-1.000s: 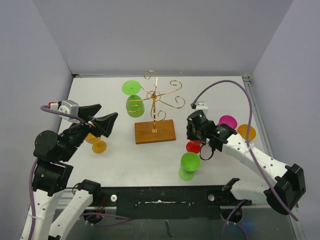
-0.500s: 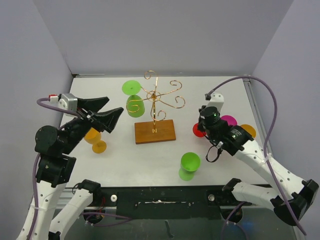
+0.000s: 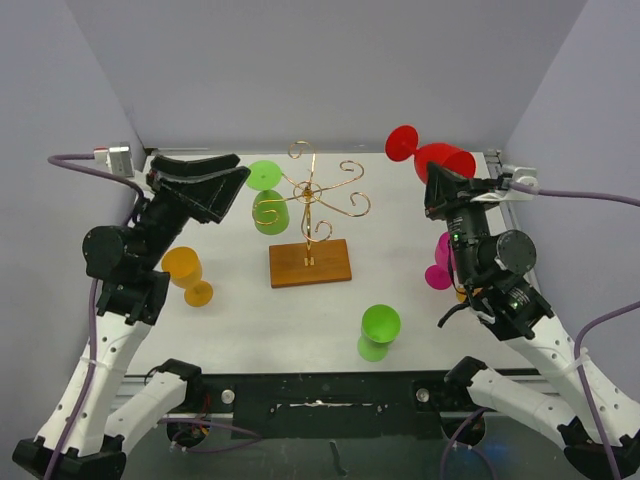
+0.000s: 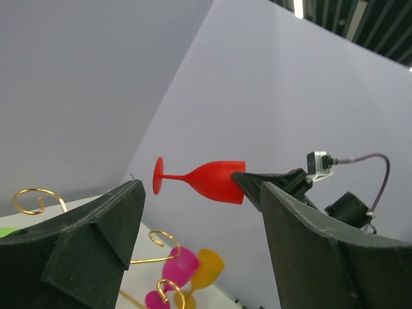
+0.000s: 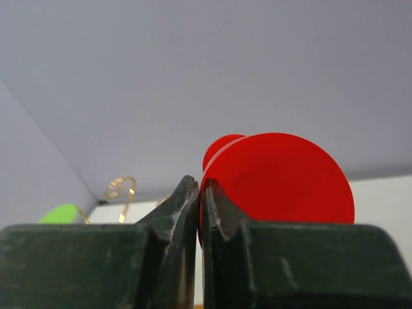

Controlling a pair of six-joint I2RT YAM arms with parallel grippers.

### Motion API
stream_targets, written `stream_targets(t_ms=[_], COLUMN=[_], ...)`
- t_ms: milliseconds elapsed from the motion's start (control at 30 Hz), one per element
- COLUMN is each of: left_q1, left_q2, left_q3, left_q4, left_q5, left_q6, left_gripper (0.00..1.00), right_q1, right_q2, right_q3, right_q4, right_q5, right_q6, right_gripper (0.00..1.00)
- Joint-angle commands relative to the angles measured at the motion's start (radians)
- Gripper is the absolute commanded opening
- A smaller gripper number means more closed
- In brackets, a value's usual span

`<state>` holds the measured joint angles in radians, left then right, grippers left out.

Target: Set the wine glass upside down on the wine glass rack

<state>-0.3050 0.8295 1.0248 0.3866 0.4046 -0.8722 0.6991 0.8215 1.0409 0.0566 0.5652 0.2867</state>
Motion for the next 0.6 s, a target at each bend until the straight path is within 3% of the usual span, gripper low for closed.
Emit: stream_targets(t_ms=[0, 300, 567], left_q1=[0.0, -0.014, -0.064], left_q2=[0.05, 0.095, 0.09], left_q3=[0.046, 0.022, -0.085], left_q4=[0.145, 0.136, 0.188], left_q5=[-0.05, -0.14, -0.146], left_q6=[-0.245, -0.42, -0.399], left_gripper=[0.7, 0.69, 0.64], right_q1=[-0.003, 0.044, 0.32], right_q2=[0.0, 0.071, 0.241], right_q3=[-0.025, -0.059, 0.004], right_q4=[0.392, 0.68, 0.826], right_q5=[-0.175, -0.354, -0.25], right_q6=[-0.019, 0.188, 0.022], right_gripper=[0.0, 0.0, 0.0])
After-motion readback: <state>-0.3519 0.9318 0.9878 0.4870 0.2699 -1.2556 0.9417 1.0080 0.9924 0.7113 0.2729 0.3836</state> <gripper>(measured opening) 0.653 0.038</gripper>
